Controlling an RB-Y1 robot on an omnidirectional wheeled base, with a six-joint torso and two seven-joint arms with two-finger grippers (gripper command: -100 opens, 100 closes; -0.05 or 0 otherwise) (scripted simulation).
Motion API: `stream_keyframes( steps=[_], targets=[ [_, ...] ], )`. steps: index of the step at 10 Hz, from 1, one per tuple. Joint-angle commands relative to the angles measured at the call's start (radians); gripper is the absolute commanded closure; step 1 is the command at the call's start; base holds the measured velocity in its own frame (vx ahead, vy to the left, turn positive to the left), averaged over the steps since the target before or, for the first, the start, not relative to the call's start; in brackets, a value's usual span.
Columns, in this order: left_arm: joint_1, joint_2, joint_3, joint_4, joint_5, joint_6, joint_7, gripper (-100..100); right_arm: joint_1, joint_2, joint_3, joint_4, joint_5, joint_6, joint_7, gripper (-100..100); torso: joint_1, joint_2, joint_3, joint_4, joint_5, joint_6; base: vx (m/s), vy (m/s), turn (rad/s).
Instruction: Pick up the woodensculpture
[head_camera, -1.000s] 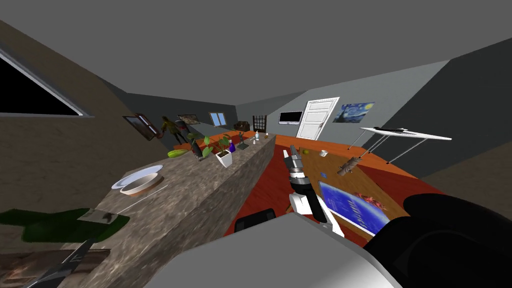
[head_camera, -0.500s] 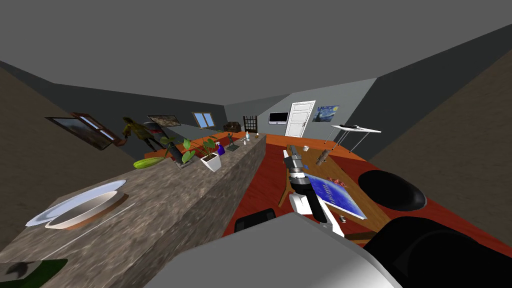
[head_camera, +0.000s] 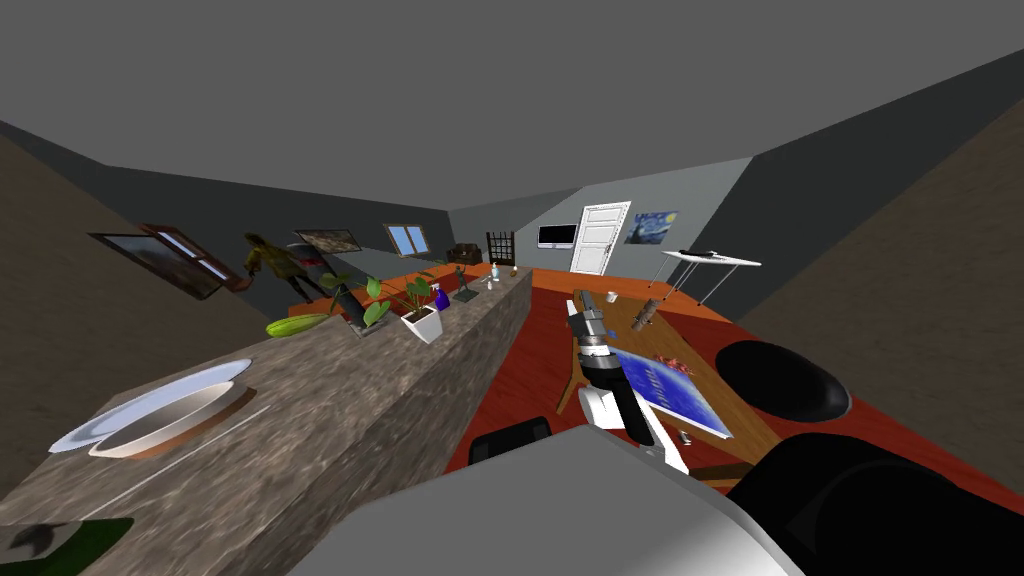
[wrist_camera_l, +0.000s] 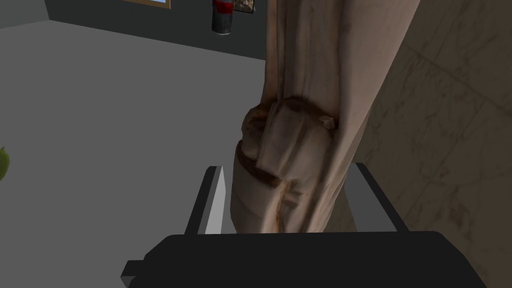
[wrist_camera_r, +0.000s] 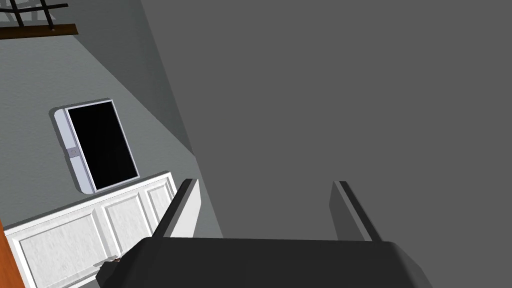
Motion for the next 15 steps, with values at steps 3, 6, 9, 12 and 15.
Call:
stream_keyframes(
  steps=[3, 6, 9, 12, 15],
  targets=[
    [-0.004, -0.03, -0.029, -0.051, -0.042, 0.052, 0.015, 100, 0.0, 0.0, 0.0, 0.0, 0.0, 0.0, 0.0, 0, 0.005, 0.0, 0.0, -0.001, 0.004, -0.006, 0.031, 0.058, 0.219],
    [-0.026, -0.057, -0.072, -0.176, -0.106, 0.09, 0.035, 100, 0.0, 0.0, 0.0, 0.0, 0.0, 0.0, 0.0, 0, 0.012, 0.003, 0.001, -0.002, 0.012, -0.01, 0.031, 0.059, 0.29],
    [-0.069, -0.11, -0.147, -0.331, -0.194, 0.165, 0.077, 100, 0.0, 0.0, 0.0, 0.0, 0.0, 0.0, 0.0, 0, 0.019, 0.0, -0.002, -0.004, 0.02, -0.008, 0.069, 0.073, 0.37],
    [-0.091, -0.137, -0.2, -0.395, -0.271, 0.203, 0.098, 100, 0.0, 0.0, 0.0, 0.0, 0.0, 0.0, 0.0, 0, 0.023, 0.0, -0.004, -0.007, 0.028, -0.006, 0.04, 0.053, 0.266],
    [-0.112, -0.164, -0.243, -0.467, -0.357, 0.24, 0.118, 100, 0.0, 0.0, 0.0, 0.0, 0.0, 0.0, 0.0, 0, 0.027, -0.005, -0.008, -0.012, 0.037, -0.009, 0.071, 0.058, 0.374]
  ],
)
